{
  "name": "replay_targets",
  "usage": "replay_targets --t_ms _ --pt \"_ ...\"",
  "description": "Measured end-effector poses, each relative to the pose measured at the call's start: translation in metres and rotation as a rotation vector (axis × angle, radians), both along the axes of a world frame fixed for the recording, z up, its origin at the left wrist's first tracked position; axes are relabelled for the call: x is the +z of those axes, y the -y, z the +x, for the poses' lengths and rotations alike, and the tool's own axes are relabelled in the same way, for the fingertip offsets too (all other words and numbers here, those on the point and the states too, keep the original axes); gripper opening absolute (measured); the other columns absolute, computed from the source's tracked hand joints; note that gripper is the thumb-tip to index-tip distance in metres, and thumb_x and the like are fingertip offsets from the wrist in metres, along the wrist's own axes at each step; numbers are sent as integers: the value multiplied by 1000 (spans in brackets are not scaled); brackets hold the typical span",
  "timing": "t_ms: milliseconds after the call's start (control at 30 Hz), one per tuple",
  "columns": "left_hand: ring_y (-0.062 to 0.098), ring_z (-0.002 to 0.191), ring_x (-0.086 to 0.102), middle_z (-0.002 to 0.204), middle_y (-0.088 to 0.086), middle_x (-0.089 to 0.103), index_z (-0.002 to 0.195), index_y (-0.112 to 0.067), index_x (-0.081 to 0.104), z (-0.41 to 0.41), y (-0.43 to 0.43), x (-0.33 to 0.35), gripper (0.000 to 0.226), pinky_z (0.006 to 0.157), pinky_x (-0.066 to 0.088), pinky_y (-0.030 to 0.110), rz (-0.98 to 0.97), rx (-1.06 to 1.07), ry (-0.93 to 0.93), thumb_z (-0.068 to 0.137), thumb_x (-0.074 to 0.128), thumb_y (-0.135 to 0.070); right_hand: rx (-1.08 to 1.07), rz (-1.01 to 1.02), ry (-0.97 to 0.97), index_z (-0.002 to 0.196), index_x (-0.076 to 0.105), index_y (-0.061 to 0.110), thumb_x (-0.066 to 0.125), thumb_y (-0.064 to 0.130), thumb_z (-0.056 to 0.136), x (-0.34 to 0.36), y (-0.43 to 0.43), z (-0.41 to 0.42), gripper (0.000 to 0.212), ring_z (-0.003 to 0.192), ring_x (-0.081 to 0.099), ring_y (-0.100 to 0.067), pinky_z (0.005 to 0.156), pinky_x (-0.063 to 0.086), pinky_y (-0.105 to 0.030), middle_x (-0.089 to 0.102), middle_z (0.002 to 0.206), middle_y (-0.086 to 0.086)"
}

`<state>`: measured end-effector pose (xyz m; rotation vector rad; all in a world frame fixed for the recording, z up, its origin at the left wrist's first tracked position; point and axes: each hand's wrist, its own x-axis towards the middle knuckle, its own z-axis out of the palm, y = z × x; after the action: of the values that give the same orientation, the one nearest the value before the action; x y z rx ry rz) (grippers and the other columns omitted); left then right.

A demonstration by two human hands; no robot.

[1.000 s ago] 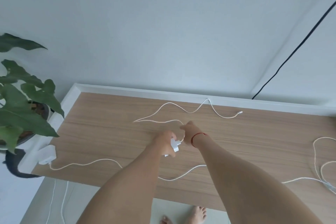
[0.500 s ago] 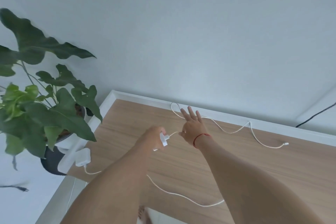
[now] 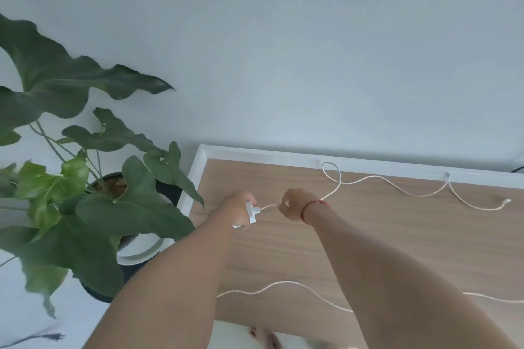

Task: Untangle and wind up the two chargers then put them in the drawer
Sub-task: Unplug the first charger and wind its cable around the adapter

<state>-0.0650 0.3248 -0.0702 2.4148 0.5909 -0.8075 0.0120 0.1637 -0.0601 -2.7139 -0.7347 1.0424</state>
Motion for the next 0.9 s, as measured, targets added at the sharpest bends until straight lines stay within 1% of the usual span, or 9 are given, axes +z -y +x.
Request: replay_targets --t_ms 167,300,367,433,500,633,733,833,900 --pt "22 95 50 125 2 48 125 -22 53 -11 -30 -9 62 69 45 29 -14 1 -21 70 67 6 -38 -28 -56 74 58 11 45 20 92 -12 -32 -11 24 77 56 -26 68 41 -26 60 82 -7" --pt "22 98 51 127 1 47 126 -27 53 -16 -53 -19 63 76 52 32 24 -2 -13 74 65 7 -51 -52 -101 83 60 10 43 15 92 -16 -58 -16 19 77 56 -25 69 43 -26 60 84 -8" --pt "23 99 51 129 1 46 126 -27 54 -18 -61 -21 60 81 52 33 52 4 10 77 63 7 -63 -58 -142 91 64 9 44 12 92 -17 -68 -18 21 76 57 -26 70 47 -27 68 88 -12" --pt "24 103 53 130 1 48 124 -27 55 -21 -69 -23 56 82 52 32 79 23 18 79 61 5 -48 -81 -195 105 67 5 48 5 91 -21 -77 -20 24 77 58 -25 77 52 -29 73 99 -15" --pt "25 104 56 129 1 49 122 -29 56 -24 -76 -24 54 83 52 33 91 50 7 79 63 3 -38 -93 -232 111 66 5 49 5 91 -26 -86 -24 26 79 61 -25 87 55 -35 73 101 -12" --pt "21 113 55 129 -3 53 118 -29 59 -26 -87 -25 47 93 50 35 78 85 17 75 74 -21 -22 -79 -280 113 64 8 42 12 92 -33 -98 -28 30 90 71 -23 90 55 -43 76 96 -9" --pt "21 114 57 127 -3 59 119 -24 62 -25 -87 -27 43 96 49 35 105 84 54 79 72 -15 -4 -73 -265 112 65 8 46 8 90 -35 -100 -26 29 91 71 -24 89 56 -42 75 98 -9" --pt "21 106 57 115 -4 61 112 -24 62 -20 -79 -27 30 96 44 30 212 26 64 84 67 -13 6 -81 -200 105 68 6 49 8 90 -30 -92 -21 25 82 67 -25 82 56 -34 74 99 -10" --pt "23 113 56 120 -3 61 117 -24 61 -14 -71 -24 32 99 39 30 257 -8 62 88 63 -12 -7 -49 -154 106 68 9 46 14 92 -27 -84 -17 27 84 64 -26 79 54 -32 71 98 -7"
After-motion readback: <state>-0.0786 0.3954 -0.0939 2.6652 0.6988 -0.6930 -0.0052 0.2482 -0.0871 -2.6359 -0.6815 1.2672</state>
